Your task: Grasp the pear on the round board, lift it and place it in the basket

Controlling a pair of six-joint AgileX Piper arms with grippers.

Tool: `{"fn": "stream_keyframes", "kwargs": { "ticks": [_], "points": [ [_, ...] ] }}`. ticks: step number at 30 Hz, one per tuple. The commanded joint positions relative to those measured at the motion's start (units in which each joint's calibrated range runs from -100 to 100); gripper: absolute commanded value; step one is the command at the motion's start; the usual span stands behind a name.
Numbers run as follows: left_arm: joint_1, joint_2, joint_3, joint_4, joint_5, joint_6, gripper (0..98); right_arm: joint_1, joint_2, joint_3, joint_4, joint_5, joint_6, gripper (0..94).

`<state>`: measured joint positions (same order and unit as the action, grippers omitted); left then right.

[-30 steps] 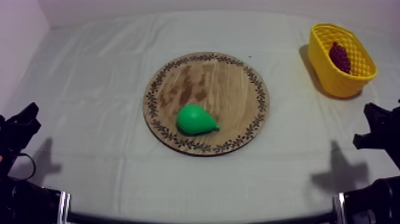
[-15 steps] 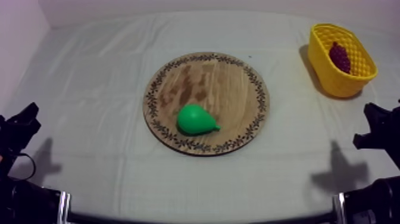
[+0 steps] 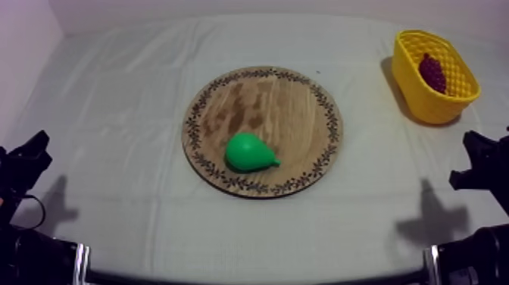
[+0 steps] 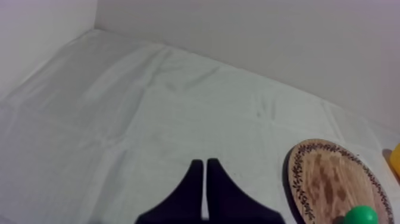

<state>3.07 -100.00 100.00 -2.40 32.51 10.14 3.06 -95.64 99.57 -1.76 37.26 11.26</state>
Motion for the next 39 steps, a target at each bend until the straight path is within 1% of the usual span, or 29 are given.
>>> {"fn": "stream_keyframes", "kwargs": {
  "ticks": [1,8,14,17,21,25,30,35,39],
  "points": [
    [0.0,0.0,0.0,-0.02,0.0,0.0,0.1,0.0,0.0,0.0,0.0,0.0,0.1,0.4],
    [0.0,0.0,0.0,-0.02,0.0,0.0,0.1,0.0,0.0,0.0,0.0,0.0,0.0,0.4],
    [0.0,0.0,0.0,-0.02,0.0,0.0,0.1,1.3,-0.1,0.0,-0.1,-0.5,-0.3,0.4],
    [0.0,0.0,0.0,-0.02,0.0,0.0,0.1,1.2,-0.1,-0.1,-1.1,-2.5,1.8,0.4],
    [0.0,0.0,0.0,-0.02,0.0,0.0,0.1,0.6,0.7,-2.6,-2.3,-2.3,4.8,0.4],
    [0.0,0.0,0.0,-0.02,0.0,0.0,0.1,-1.2,5.0,-9.3,-2.3,0.4,6.6,0.4],
    [0.0,0.0,0.0,-0.02,0.0,0.0,0.1,-5.1,14.2,-21.6,-1.0,4.9,6.7,0.5],
    [0.0,0.0,0.0,-0.02,0.0,0.0,0.1,-9.3,25.7,-34.5,-0.1,10.9,7.8,1.9],
    [0.0,0.0,0.0,-0.02,0.0,0.0,0.1,-12.3,35.2,-45.5,0.0,16.7,10.3,4.1]
  ]
}}
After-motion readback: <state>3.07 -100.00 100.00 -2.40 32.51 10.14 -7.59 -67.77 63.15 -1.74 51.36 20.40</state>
